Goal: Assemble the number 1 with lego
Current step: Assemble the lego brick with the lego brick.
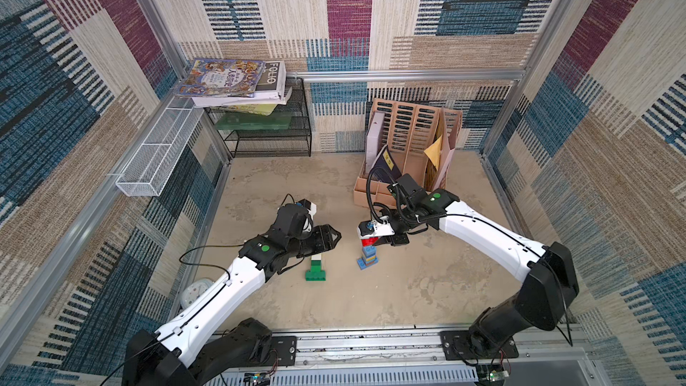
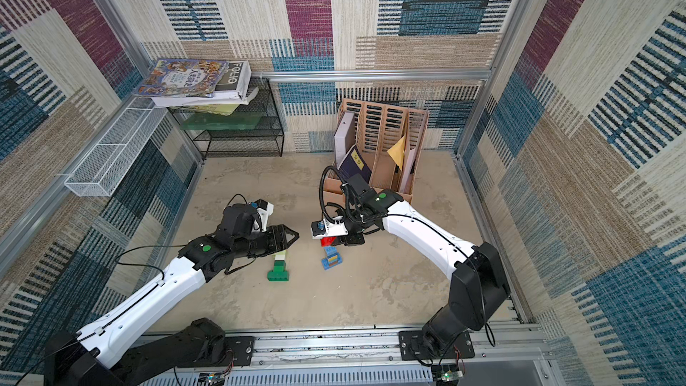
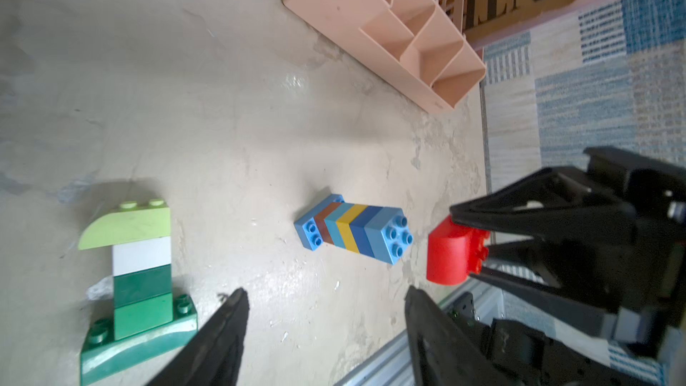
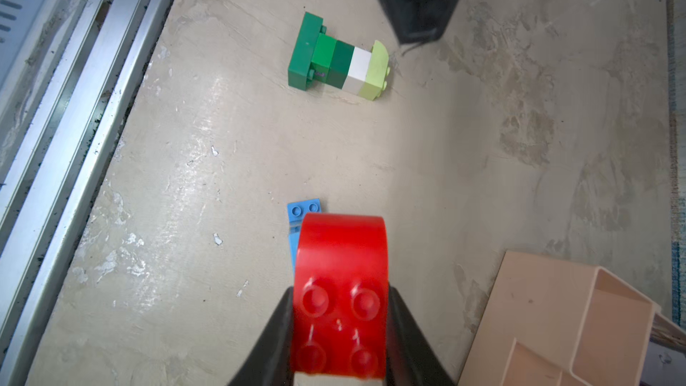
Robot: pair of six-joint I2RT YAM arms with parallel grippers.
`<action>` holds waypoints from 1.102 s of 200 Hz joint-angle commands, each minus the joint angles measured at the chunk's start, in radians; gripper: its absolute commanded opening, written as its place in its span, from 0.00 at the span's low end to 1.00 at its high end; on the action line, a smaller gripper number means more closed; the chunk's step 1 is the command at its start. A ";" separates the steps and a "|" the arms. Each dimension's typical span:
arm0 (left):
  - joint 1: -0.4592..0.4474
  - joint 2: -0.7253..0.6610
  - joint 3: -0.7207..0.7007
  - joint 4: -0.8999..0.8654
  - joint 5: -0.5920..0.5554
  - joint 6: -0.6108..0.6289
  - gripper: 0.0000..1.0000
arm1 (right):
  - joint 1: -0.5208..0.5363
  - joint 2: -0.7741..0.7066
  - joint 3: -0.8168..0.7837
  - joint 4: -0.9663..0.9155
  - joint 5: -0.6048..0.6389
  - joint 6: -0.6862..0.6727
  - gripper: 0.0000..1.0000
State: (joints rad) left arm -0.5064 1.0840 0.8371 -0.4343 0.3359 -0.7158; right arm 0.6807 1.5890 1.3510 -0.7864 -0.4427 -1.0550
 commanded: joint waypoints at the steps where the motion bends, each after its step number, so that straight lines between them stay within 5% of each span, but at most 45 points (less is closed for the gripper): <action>1: 0.004 0.024 0.007 0.052 0.153 0.054 0.69 | 0.003 0.039 0.038 -0.067 -0.038 -0.058 0.21; 114: 0.018 0.210 0.060 0.115 0.396 0.059 0.69 | 0.004 0.145 0.128 -0.224 -0.075 -0.112 0.18; 220: 0.019 0.314 0.072 0.133 0.456 0.053 0.67 | 0.032 0.195 0.162 -0.239 0.013 -0.138 0.19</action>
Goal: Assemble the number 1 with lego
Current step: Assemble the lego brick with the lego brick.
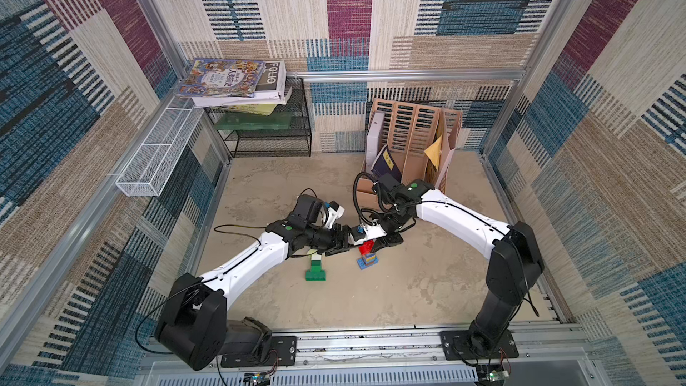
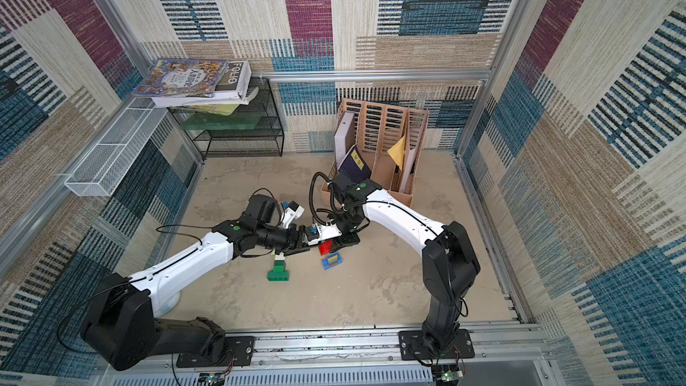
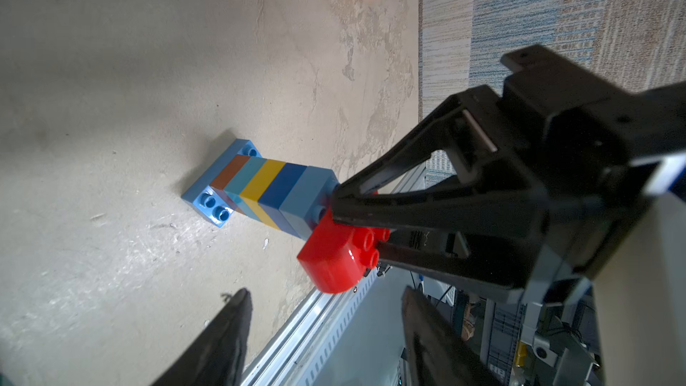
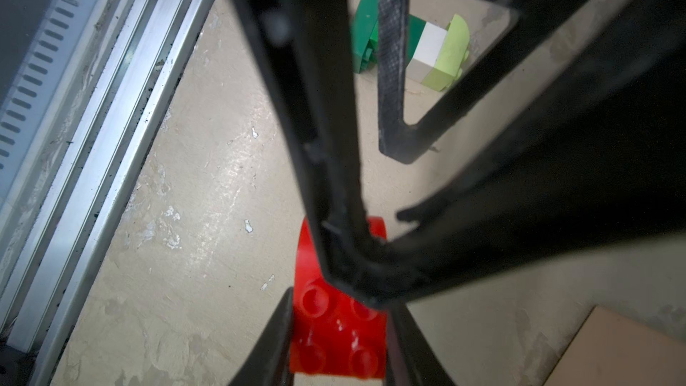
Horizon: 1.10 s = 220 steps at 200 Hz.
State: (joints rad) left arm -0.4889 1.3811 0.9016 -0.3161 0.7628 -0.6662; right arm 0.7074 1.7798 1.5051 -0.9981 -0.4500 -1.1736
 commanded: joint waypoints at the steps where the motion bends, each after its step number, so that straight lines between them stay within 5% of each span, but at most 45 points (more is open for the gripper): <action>1: 0.001 0.019 0.008 0.014 0.030 0.002 0.67 | 0.005 0.004 0.007 -0.028 0.021 -0.020 0.19; 132: 0.001 0.130 0.035 0.013 0.047 -0.033 0.62 | 0.021 0.028 -0.055 -0.033 0.046 0.017 0.19; 220: 0.001 0.139 0.036 -0.069 0.011 0.002 0.46 | 0.071 0.003 -0.098 -0.010 0.065 0.220 0.21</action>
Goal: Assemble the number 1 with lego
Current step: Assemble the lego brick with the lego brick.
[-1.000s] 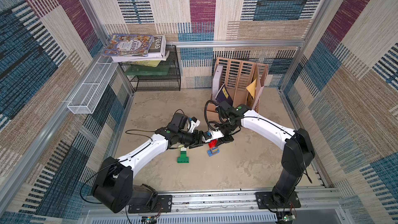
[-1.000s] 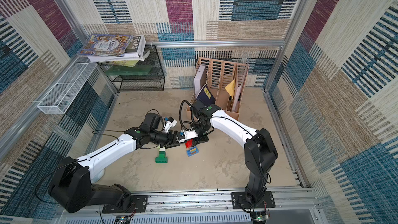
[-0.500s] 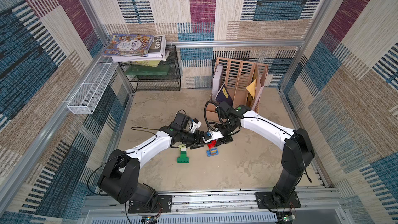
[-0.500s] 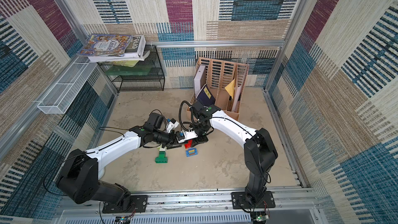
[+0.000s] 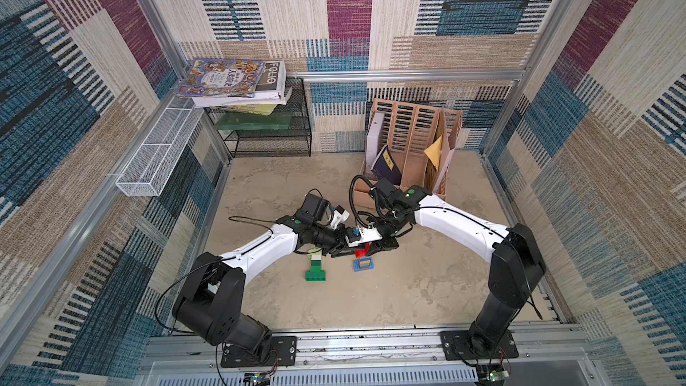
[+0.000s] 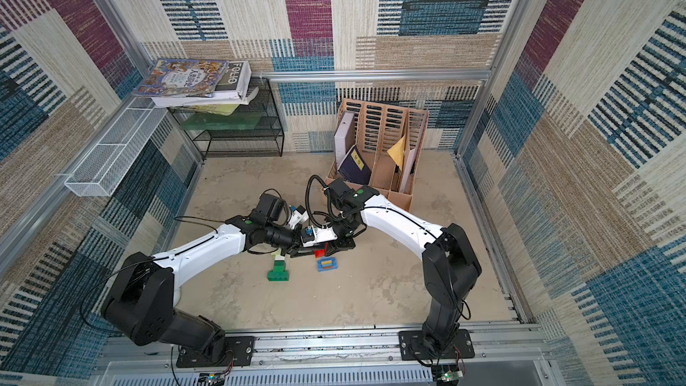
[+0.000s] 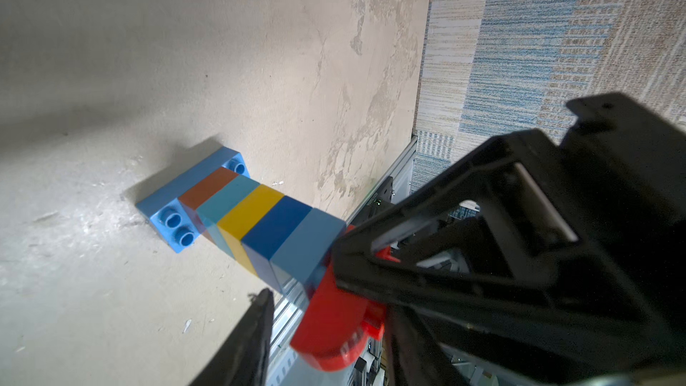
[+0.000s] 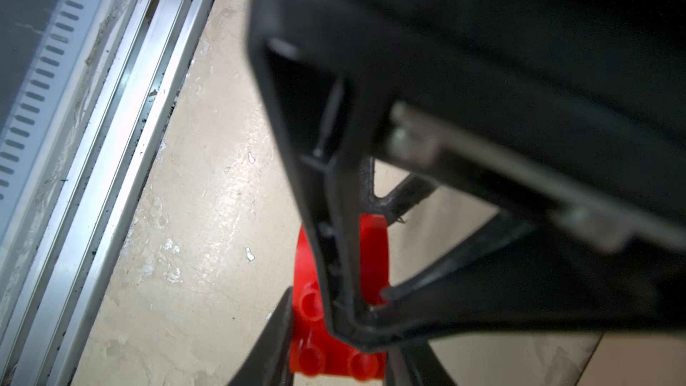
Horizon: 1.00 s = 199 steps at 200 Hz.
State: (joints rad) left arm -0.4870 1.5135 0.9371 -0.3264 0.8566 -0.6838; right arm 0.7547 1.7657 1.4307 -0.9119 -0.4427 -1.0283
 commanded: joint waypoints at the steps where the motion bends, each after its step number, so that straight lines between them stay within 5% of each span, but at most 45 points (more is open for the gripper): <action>1: -0.001 0.007 0.000 -0.059 -0.083 0.020 0.45 | 0.024 0.016 -0.024 -0.095 0.058 0.076 0.21; 138: 0.000 0.008 -0.010 -0.098 -0.093 0.084 0.37 | 0.093 0.004 -0.043 -0.079 0.199 0.312 0.26; 199: -0.001 0.007 -0.006 -0.079 -0.085 0.083 0.36 | 0.105 -0.048 -0.042 -0.005 0.166 0.347 0.50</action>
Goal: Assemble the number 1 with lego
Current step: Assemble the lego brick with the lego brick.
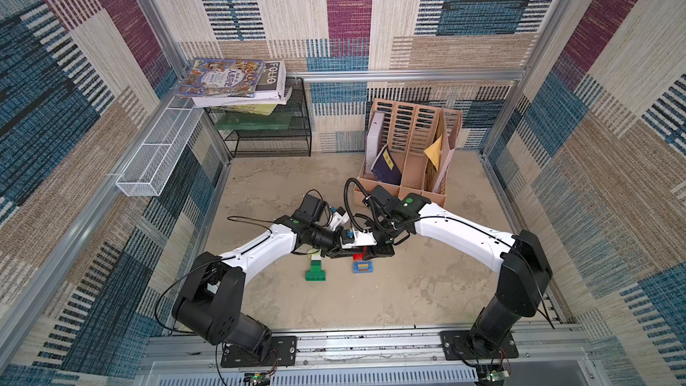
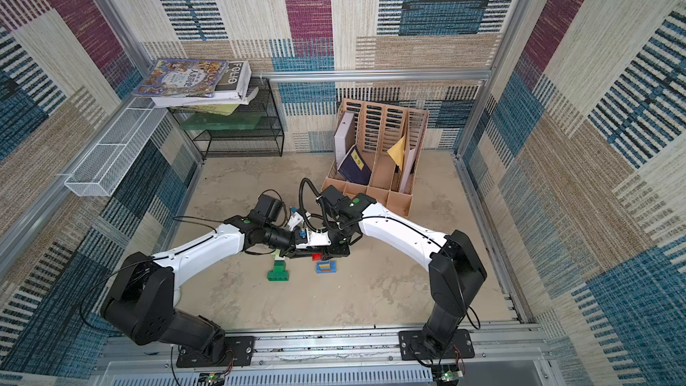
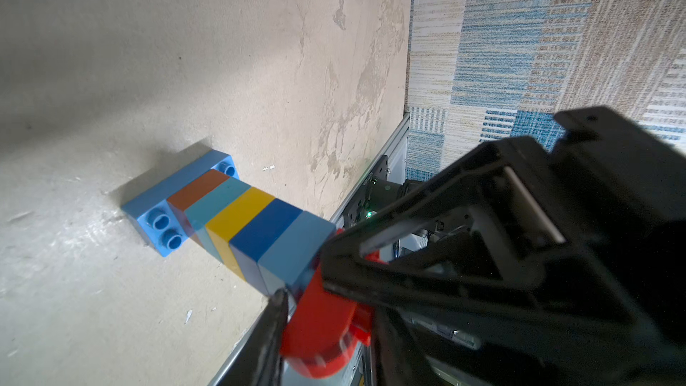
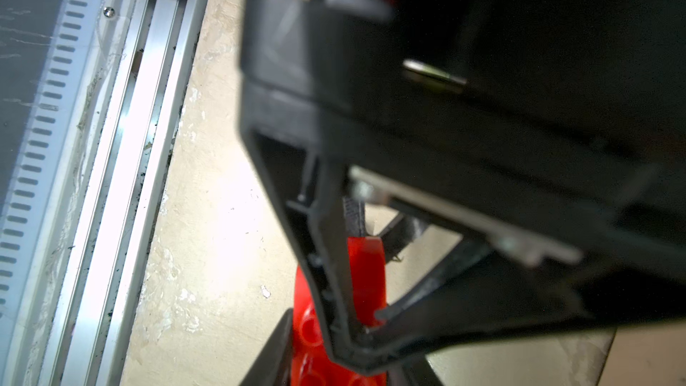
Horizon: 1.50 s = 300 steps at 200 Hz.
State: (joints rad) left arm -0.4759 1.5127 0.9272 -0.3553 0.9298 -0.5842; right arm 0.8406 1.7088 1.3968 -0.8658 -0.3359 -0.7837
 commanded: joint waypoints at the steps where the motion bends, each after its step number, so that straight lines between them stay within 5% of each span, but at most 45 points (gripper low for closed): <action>1: -0.012 0.008 0.004 -0.051 -0.157 -0.017 0.36 | 0.019 0.008 -0.008 -0.050 0.059 0.103 0.50; 77: -0.011 0.023 0.013 -0.033 -0.147 -0.017 0.36 | -0.024 -0.069 -0.037 0.037 -0.026 0.146 0.59; 215: -0.012 0.032 0.007 -0.021 -0.121 -0.003 0.35 | -0.072 -0.166 -0.188 0.229 -0.077 0.179 0.59; 300: -0.010 0.035 0.009 -0.019 -0.116 -0.004 0.37 | -0.063 -0.151 -0.203 0.249 -0.071 0.141 0.42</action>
State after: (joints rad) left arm -0.4866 1.5379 0.9424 -0.3092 0.9154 -0.5987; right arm 0.7734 1.5536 1.1927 -0.6334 -0.4004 -0.6285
